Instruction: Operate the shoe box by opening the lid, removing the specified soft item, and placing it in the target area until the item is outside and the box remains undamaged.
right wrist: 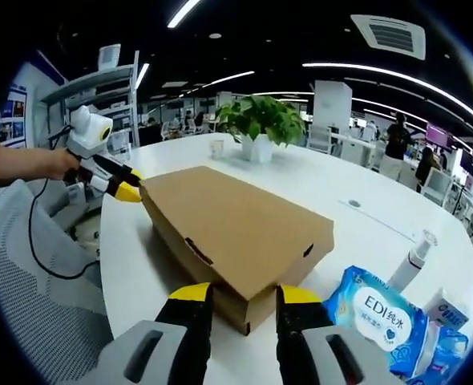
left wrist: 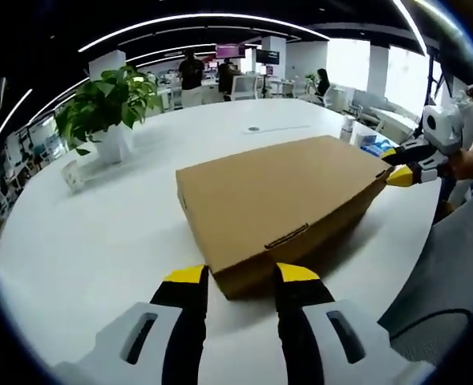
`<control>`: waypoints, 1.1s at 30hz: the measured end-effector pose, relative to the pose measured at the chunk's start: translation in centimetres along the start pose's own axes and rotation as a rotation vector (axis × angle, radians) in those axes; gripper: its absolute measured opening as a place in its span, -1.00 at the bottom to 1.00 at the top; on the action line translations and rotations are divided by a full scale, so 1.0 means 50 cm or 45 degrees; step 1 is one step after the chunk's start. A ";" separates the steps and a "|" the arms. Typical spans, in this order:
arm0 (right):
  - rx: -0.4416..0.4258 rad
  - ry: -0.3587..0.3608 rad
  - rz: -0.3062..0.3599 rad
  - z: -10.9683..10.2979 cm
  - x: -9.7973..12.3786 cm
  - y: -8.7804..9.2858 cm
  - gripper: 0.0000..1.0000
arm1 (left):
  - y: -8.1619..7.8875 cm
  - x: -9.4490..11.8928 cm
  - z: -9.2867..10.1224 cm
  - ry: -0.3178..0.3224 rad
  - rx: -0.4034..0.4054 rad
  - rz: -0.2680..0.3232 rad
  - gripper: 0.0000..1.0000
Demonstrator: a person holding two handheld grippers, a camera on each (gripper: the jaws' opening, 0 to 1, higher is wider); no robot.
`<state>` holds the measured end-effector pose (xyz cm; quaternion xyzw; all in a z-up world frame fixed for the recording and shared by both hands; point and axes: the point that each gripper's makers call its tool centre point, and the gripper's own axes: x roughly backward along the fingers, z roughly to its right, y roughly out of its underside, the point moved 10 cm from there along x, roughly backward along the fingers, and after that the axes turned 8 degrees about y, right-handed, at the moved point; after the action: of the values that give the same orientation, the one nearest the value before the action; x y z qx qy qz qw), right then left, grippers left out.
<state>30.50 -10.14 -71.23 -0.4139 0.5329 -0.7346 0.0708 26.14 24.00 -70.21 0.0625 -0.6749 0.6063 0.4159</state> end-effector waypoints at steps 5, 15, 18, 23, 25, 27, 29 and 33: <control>0.016 0.000 -0.015 -0.001 -0.005 0.004 -0.46 | 0.003 -0.005 -0.006 0.002 0.019 -0.006 -0.40; 0.049 0.020 -0.030 0.001 -0.015 0.009 -0.47 | -0.002 -0.024 -0.014 0.003 0.027 -0.029 -0.40; 0.042 0.032 -0.026 0.005 -0.018 0.008 -0.47 | -0.008 -0.030 -0.017 0.004 0.028 -0.027 -0.40; 0.041 0.045 -0.026 0.017 -0.027 0.004 -0.46 | -0.020 -0.042 -0.024 0.008 0.027 -0.027 -0.40; 0.039 0.050 -0.028 0.023 -0.032 0.001 -0.46 | -0.024 -0.047 -0.025 0.009 0.026 -0.028 -0.40; 0.039 0.056 -0.031 0.029 -0.036 -0.001 -0.46 | -0.029 -0.053 -0.028 0.011 0.026 -0.026 -0.40; 0.039 0.060 -0.033 0.035 -0.041 -0.004 -0.46 | -0.034 -0.059 -0.030 0.012 0.026 -0.024 -0.40; 0.039 0.064 -0.037 0.044 -0.047 -0.008 -0.46 | -0.044 -0.069 -0.035 0.014 0.026 -0.025 -0.40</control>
<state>33.68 -10.29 -71.96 -0.4019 0.5170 -0.7539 0.0530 30.53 23.52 -70.86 0.0700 -0.6658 0.6093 0.4249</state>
